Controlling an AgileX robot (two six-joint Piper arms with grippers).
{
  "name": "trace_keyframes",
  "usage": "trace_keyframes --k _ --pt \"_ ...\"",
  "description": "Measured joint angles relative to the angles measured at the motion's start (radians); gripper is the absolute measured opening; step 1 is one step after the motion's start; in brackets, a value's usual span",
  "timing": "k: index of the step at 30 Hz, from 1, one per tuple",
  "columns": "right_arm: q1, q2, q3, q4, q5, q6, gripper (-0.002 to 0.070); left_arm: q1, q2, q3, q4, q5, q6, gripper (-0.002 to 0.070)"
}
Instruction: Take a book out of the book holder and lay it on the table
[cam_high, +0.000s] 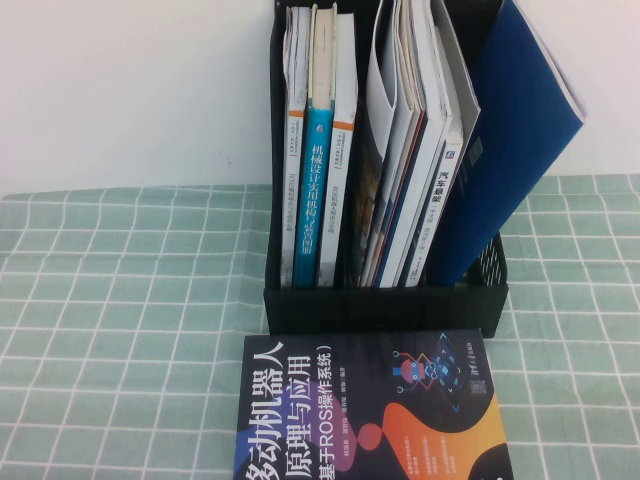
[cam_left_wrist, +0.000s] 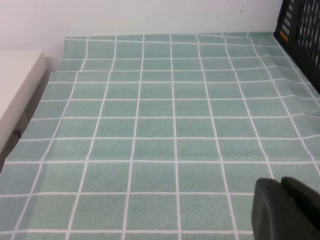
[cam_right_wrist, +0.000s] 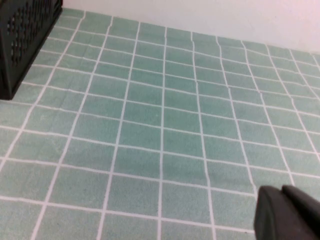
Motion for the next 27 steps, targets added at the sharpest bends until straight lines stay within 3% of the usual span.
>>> trace_keyframes --k 19,22,27 --pt "0.000 0.000 0.002 0.000 -0.032 0.000 -0.0002 0.000 0.000 0.000 0.000 -0.022 0.002 -0.0003" --pt "0.000 0.000 0.002 0.000 -0.117 0.000 -0.0002 0.000 0.000 0.004 0.000 -0.102 0.002 -0.0003" --pt "0.000 0.000 0.002 0.000 -0.297 0.000 -0.0002 0.000 0.000 0.006 0.000 -0.414 0.002 -0.0003"
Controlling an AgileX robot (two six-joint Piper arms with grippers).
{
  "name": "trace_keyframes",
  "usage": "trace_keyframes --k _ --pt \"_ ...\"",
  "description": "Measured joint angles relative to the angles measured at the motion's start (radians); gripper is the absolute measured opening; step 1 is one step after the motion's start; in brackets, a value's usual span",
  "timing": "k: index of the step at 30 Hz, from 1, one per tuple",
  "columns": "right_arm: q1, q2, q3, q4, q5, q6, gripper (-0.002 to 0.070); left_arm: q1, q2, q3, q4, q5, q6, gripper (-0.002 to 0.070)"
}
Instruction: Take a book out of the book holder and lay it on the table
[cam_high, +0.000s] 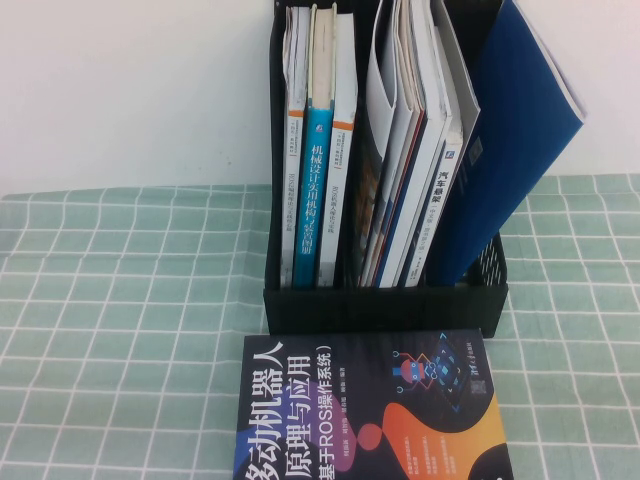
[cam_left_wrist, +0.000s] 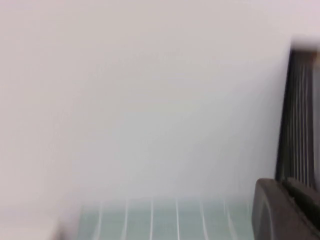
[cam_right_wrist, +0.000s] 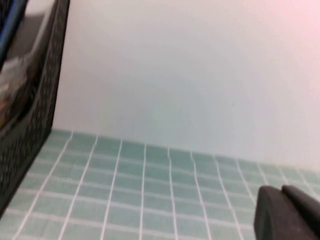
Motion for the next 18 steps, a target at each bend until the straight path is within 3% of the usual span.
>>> trace_keyframes --k 8,16,18 --pt "0.000 0.000 0.000 0.000 -0.230 0.007 -0.0002 0.000 0.000 0.000 0.000 -0.450 -0.002 -0.0003" --pt "0.000 0.000 0.000 0.013 -0.624 0.030 -0.0002 0.000 -0.002 0.000 -0.041 -0.591 0.000 -0.0001" --pt "0.000 -0.002 -0.004 0.027 -0.666 0.019 -0.0002 0.000 -0.002 -0.015 -0.077 -0.526 0.000 -0.0001"
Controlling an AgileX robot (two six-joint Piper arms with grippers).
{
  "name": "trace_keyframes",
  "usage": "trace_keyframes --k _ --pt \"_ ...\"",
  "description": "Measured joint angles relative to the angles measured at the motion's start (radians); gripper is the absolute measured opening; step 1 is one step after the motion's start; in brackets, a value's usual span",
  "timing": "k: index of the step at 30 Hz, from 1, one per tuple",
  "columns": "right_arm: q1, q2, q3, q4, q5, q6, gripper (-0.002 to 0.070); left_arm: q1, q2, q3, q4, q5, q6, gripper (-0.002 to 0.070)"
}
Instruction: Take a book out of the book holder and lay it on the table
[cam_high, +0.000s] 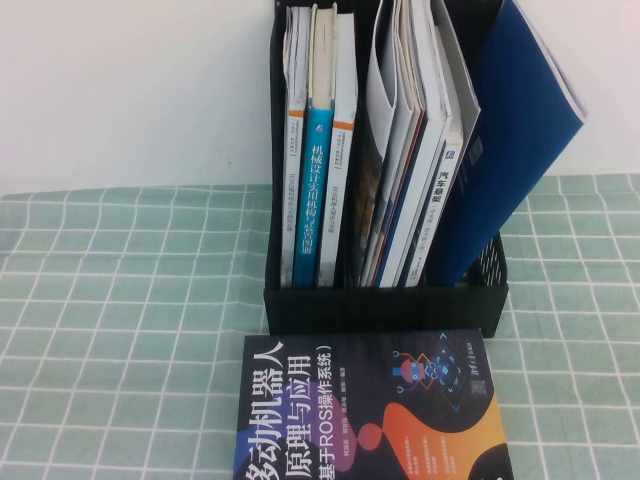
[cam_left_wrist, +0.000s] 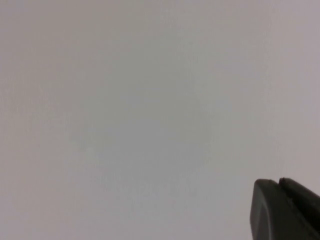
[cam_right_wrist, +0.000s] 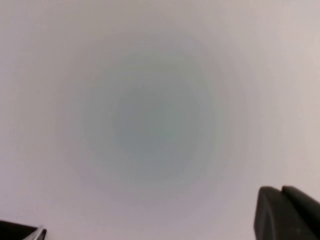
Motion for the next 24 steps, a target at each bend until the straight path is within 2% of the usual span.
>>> trace_keyframes --k 5,8,15,20,24 --pt "0.000 0.000 -0.094 -0.039 0.223 -0.005 -0.0002 0.000 0.009 -0.242 -0.031 0.516 -0.017 -0.0002" --pt "0.000 0.002 -0.180 -0.069 0.354 0.012 -0.0002 0.000 0.055 -0.395 -0.031 0.686 -0.022 -0.0002" --pt "0.000 0.081 -0.293 -0.096 0.500 0.019 -0.0002 0.000 0.169 -0.460 -0.062 0.687 -0.039 -0.0002" --pt "0.000 0.189 -0.293 -0.099 0.461 0.024 -0.0002 -0.009 0.344 -0.458 -0.062 0.683 0.054 -0.0002" --pt "0.000 0.295 -0.293 -0.091 0.368 0.066 -0.0002 -0.063 0.540 -0.517 -0.062 0.653 0.105 -0.0002"
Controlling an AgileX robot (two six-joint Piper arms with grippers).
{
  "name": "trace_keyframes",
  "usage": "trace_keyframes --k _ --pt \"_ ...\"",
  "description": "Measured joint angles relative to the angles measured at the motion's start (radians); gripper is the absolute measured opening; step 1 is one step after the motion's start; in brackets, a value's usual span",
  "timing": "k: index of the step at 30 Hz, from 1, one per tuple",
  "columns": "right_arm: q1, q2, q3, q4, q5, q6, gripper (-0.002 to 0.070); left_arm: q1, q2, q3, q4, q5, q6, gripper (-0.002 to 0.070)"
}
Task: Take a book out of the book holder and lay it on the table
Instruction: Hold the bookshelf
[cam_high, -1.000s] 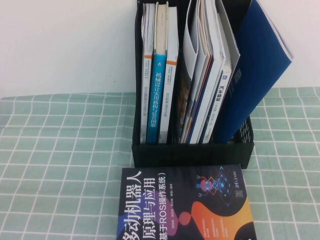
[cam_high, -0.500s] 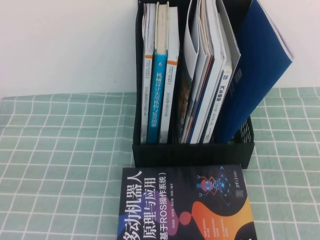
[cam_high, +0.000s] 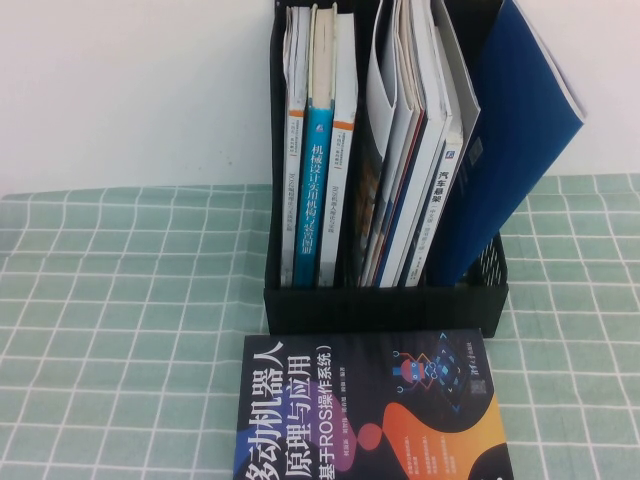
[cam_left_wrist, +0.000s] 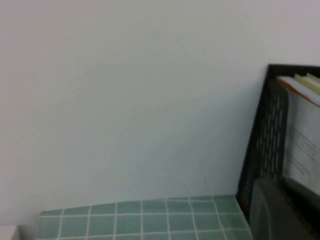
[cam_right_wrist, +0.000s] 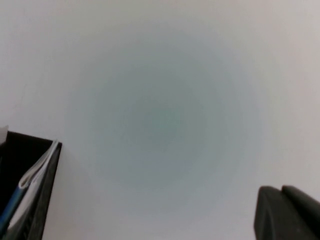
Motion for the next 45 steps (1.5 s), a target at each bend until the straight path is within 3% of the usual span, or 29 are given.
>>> trace_keyframes --k 4,11,17,21,26,34,40,45 --pt "0.000 0.112 0.000 -0.031 -0.130 0.027 -0.0002 -0.121 0.187 -0.146 0.025 0.063 0.068 -0.0002" --pt "0.014 0.286 0.000 -0.158 -0.326 0.150 -0.0002 -0.435 0.521 -0.395 0.036 0.076 0.131 -0.0002" --pt "0.076 0.412 0.000 -0.194 -0.397 0.169 -0.0002 -0.677 0.809 -0.614 0.036 0.057 -0.011 -0.0002" --pt "0.092 0.493 0.000 -0.237 -0.491 0.174 -0.0002 -0.785 1.001 -0.794 0.033 0.085 -0.097 -0.0002" --pt "0.093 0.589 0.000 -0.244 -0.537 0.176 -0.0002 -0.804 1.205 -1.049 0.031 0.190 -0.227 -0.0002" --pt "0.093 0.681 0.000 -0.233 -0.628 0.176 -0.0002 -0.815 1.451 -1.344 0.062 0.380 -0.282 -0.0002" --pt "0.093 0.728 0.000 -0.227 -0.665 0.217 0.0001 -0.809 1.490 -1.410 0.305 0.535 -0.552 -0.0002" --pt "0.093 0.799 0.000 -0.237 -0.745 0.269 0.0075 -0.806 1.474 -1.440 0.527 0.639 -0.740 -0.0002"
